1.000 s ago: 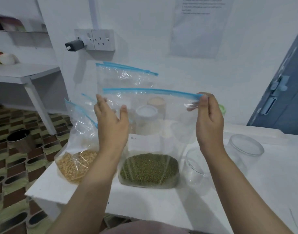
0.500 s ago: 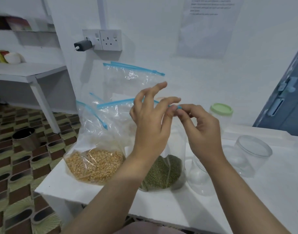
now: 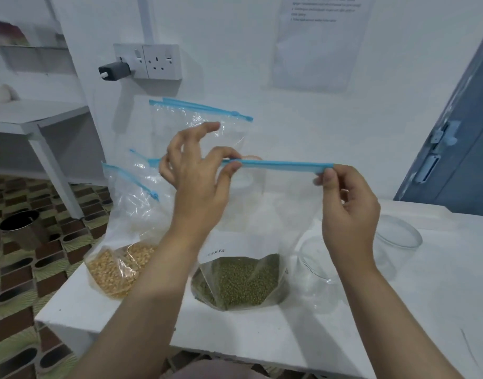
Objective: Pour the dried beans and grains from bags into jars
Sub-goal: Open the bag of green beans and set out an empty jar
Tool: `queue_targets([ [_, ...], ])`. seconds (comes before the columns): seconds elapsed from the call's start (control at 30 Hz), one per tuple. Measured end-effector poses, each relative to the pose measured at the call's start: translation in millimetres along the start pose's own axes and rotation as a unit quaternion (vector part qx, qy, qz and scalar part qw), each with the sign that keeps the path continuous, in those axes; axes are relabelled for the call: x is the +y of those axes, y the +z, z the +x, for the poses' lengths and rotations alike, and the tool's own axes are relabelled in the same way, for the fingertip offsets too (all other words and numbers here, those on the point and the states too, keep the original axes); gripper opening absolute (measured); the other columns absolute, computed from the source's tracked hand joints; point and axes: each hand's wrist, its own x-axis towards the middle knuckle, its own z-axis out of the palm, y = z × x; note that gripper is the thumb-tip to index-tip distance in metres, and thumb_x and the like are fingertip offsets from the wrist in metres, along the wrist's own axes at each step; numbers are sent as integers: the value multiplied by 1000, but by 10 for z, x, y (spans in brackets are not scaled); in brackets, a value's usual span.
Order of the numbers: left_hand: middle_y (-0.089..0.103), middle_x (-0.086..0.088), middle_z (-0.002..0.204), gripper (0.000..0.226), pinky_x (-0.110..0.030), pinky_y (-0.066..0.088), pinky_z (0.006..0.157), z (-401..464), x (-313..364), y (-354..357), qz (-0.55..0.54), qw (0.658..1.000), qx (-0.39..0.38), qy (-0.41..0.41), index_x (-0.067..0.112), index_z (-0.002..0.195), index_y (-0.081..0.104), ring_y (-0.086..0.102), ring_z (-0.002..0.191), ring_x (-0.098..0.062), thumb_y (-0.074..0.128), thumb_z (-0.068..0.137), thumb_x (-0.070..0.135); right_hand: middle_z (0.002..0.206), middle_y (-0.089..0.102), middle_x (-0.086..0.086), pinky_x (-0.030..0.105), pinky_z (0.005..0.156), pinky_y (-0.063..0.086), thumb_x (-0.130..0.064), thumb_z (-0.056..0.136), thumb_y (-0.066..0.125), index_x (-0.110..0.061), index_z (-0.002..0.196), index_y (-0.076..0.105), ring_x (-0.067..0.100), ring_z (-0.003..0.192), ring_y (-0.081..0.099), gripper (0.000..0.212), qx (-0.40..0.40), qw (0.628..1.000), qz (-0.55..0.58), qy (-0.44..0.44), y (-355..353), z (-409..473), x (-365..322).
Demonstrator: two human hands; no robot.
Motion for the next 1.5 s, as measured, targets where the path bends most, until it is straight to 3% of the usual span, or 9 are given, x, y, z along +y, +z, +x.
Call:
queue_targets([
  [0.27, 62, 11, 115, 13, -38, 23, 101, 143, -604, -192, 43, 997, 10, -59, 25, 102, 64, 47, 117, -14, 52, 99, 29, 76, 65, -22, 17, 71, 43, -27, 103, 52, -30, 87, 62, 0, 72, 53, 20, 84, 993, 27, 76, -65, 48, 133],
  [0.4, 68, 6, 84, 12, -20, 49, 81, 147, -636, -227, -203, 962, -43, -178, 23, 94, 56, 65, 80, -4, 51, 101, 14, 75, 64, -19, 27, 61, 43, -27, 103, 51, -27, 86, 61, 12, 59, 51, 19, 69, 992, 26, 99, 31, 116, 103],
  [0.6, 58, 19, 67, 19, -20, 46, 70, 345, -686, -381, -328, 898, -102, -274, 22, 92, 70, 48, 57, -5, 53, 100, 24, 80, 55, -2, 17, 59, 47, -34, 96, 63, -20, 88, 56, 29, 70, 53, 17, 48, 989, 68, 120, 139, 92, 103],
  [0.73, 58, 2, 70, 58, -20, 52, 70, 453, -775, -419, -323, 860, -276, -282, 21, 80, 79, 52, 65, -12, 70, 63, 76, 74, 59, 0, 30, 70, 51, -29, 97, 62, -16, 86, 60, 9, 61, 60, 17, 52, 987, 65, 135, 178, 112, 140],
  [0.83, 65, -2, 81, 67, -20, 52, 81, 471, -886, -375, -312, 864, -311, -243, 26, 75, 79, 59, 79, -13, 75, 41, 84, 66, 63, -8, 44, 79, 55, -21, 97, 63, -19, 82, 64, 6, 59, 60, 16, 45, 987, 74, 139, 220, 159, 155],
  [1.03, 64, 5, 80, 54, -31, 48, 96, 485, -968, -399, -321, 856, -321, -249, 28, 73, 76, 57, 78, -13, 77, 50, 76, 68, 65, -12, 36, 80, 55, -11, 98, 59, -22, 88, 66, 6, 67, 60, 16, 4, 987, 88, 131, 248, 165, 127],
  [1.1, 58, 6, 73, 50, -29, 46, 86, 485, -958, -420, -326, 856, -322, -239, 27, 73, 69, 52, 73, -12, 77, 57, 74, 75, 63, -11, 31, 80, 52, -12, 99, 58, -22, 92, 64, 5, 70, 58, 14, -4, 986, 95, 136, 238, 148, 112],
  [1.2, 56, 5, 74, 20, -30, 45, 84, 456, -900, -370, -337, 860, -307, -229, 27, 74, 63, 53, 70, -7, 68, 89, 40, 88, 60, -5, 26, 79, 48, -12, 100, 55, -25, 101, 60, 5, 77, 55, 14, -13, 987, 103, 122, 203, 111, 72],
  [1.5, 59, 13, 87, 8, -30, 47, 85, 291, -743, -206, -354, 881, -229, -214, 33, 82, 62, 53, 78, -5, 60, 75, 29, 84, 47, 10, 23, 84, 45, -10, 100, 53, -34, 120, 53, 16, 82, 50, 30, -95, 986, 113, 71, 183, 16, 20],
])
